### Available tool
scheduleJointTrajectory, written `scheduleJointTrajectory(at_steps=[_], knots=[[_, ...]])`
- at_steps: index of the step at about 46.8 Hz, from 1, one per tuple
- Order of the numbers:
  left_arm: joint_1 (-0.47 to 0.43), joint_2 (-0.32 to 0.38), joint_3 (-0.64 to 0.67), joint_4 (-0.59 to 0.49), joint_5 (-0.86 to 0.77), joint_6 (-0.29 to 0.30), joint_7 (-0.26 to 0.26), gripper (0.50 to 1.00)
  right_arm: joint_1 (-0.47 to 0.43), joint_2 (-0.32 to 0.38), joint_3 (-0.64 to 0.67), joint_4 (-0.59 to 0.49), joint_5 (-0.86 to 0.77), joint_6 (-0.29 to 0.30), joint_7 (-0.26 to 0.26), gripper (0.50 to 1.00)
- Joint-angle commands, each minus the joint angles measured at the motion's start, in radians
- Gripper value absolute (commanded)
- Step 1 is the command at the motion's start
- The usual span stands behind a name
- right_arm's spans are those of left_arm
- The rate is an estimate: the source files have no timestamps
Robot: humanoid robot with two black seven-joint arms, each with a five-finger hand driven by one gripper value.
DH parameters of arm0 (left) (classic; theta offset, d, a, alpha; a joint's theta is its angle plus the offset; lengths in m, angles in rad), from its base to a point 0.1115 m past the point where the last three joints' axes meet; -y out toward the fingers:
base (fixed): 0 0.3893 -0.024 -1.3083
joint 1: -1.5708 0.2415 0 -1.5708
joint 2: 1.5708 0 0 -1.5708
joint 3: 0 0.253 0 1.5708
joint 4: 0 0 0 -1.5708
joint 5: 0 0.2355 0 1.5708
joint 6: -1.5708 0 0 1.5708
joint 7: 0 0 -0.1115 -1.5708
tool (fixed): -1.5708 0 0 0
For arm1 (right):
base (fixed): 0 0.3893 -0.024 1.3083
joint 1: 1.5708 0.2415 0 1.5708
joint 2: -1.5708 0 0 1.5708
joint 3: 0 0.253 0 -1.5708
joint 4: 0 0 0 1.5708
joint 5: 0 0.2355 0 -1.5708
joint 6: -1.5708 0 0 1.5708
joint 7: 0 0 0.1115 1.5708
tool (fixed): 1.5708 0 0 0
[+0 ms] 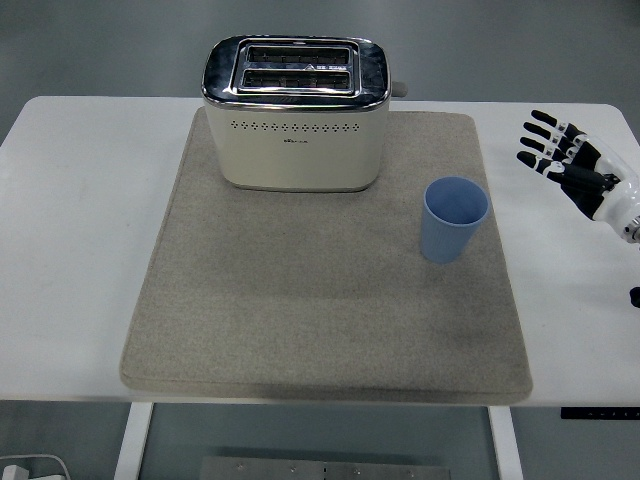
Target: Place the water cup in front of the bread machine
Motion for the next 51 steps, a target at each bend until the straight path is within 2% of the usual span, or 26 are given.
scheduleJointTrajectory(at_steps=[1, 10, 35, 47, 51], knots=[[0.0, 0.0, 0.0, 0.0, -0.001, 0.0, 0.0, 1.0, -0.016, -0.023, 0.001, 0.022, -0.01, 0.007, 0.008, 0.915], [0.0, 0.0, 0.0, 0.0, -0.001, 0.0, 0.0, 1.0, -0.071, -0.057, 0.006, 0.085, -0.056, 0.007, 0.035, 0.915], [0.0, 0.0, 0.0, 0.002, -0.001, 0.0, 0.002, 1.0, -0.169, -0.055, 0.017, 0.123, -0.123, -0.005, 0.127, 0.913], [-0.001, 0.0, 0.0, 0.002, -0.001, 0.0, 0.002, 1.0, -0.22, -0.051, 0.017, 0.128, -0.191, -0.04, 0.213, 0.911], [-0.001, 0.0, 0.0, 0.002, -0.001, 0.0, 0.002, 1.0, -0.226, -0.046, 0.017, 0.149, -0.2, -0.066, 0.218, 0.911]])
